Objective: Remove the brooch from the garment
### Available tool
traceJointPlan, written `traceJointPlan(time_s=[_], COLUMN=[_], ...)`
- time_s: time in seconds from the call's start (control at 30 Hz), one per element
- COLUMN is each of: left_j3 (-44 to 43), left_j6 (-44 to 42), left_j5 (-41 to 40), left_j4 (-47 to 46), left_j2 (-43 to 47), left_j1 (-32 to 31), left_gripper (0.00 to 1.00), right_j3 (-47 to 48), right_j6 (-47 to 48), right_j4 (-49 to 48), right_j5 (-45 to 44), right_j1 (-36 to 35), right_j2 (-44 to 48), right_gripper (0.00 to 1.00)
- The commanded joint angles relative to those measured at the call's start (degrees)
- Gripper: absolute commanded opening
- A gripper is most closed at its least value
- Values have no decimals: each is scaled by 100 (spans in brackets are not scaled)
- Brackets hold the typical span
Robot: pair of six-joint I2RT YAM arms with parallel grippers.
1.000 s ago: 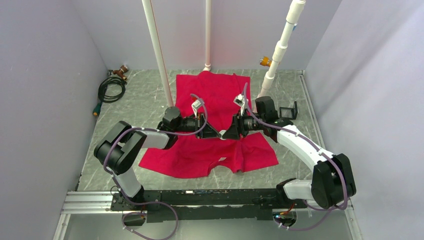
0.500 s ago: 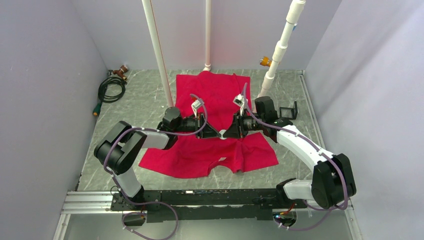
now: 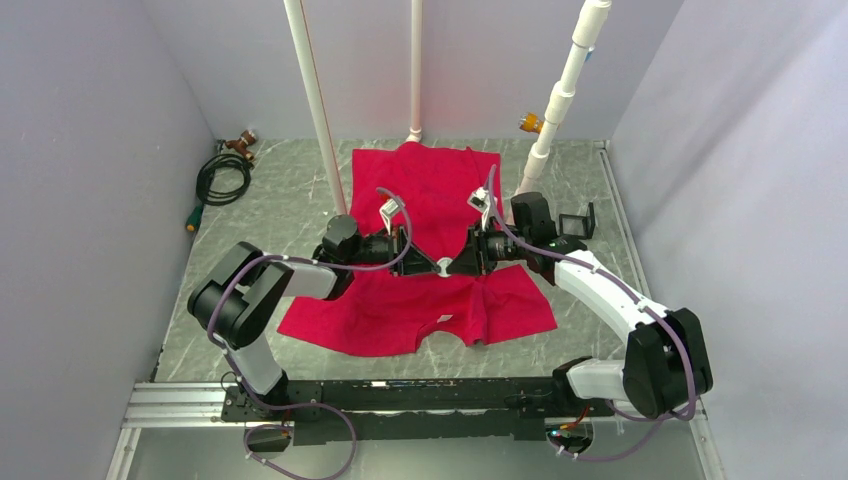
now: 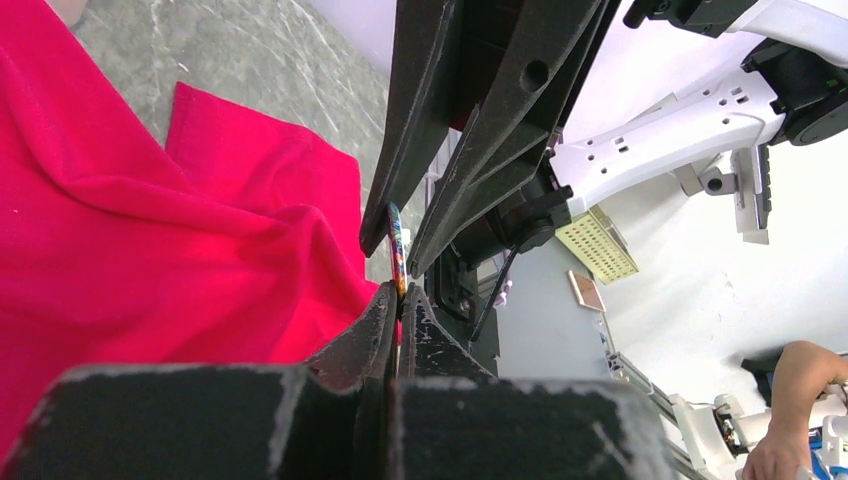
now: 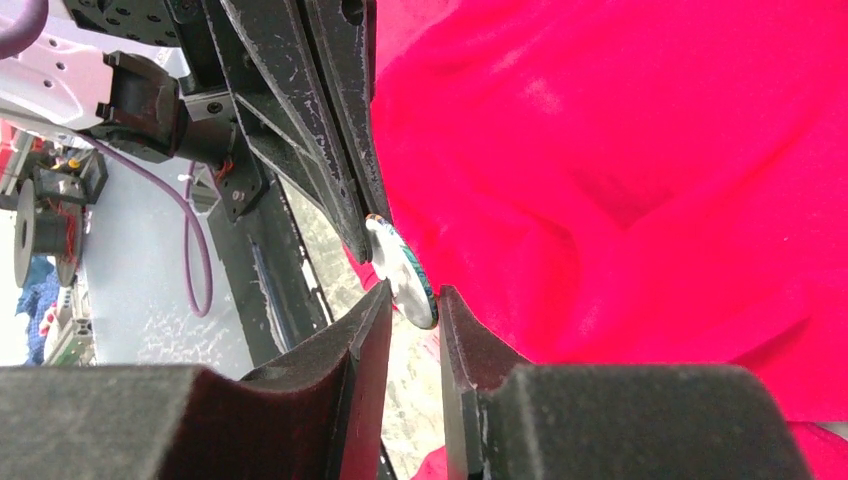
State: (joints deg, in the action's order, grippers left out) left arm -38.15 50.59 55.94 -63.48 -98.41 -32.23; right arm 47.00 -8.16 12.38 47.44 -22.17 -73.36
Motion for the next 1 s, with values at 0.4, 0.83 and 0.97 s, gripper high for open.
traceJointPlan(time_s=[0.4, 0.83, 0.97], left_j3=[23, -8, -17], left_j6=[183, 213, 144], left_j5=[205, 171, 142], left_j4=[-613, -634, -516], left_j2=[79, 53, 74], left_j1=[94, 85, 79], left_gripper=[0, 0, 0], right_j3=[282, 343, 429], right_j6=[395, 520, 505], right_j4=[67, 120, 133], right_j5=[428, 115, -116], right_j1=[126, -66, -142], right_j2=[186, 153, 80], right_gripper=[38, 54, 54])
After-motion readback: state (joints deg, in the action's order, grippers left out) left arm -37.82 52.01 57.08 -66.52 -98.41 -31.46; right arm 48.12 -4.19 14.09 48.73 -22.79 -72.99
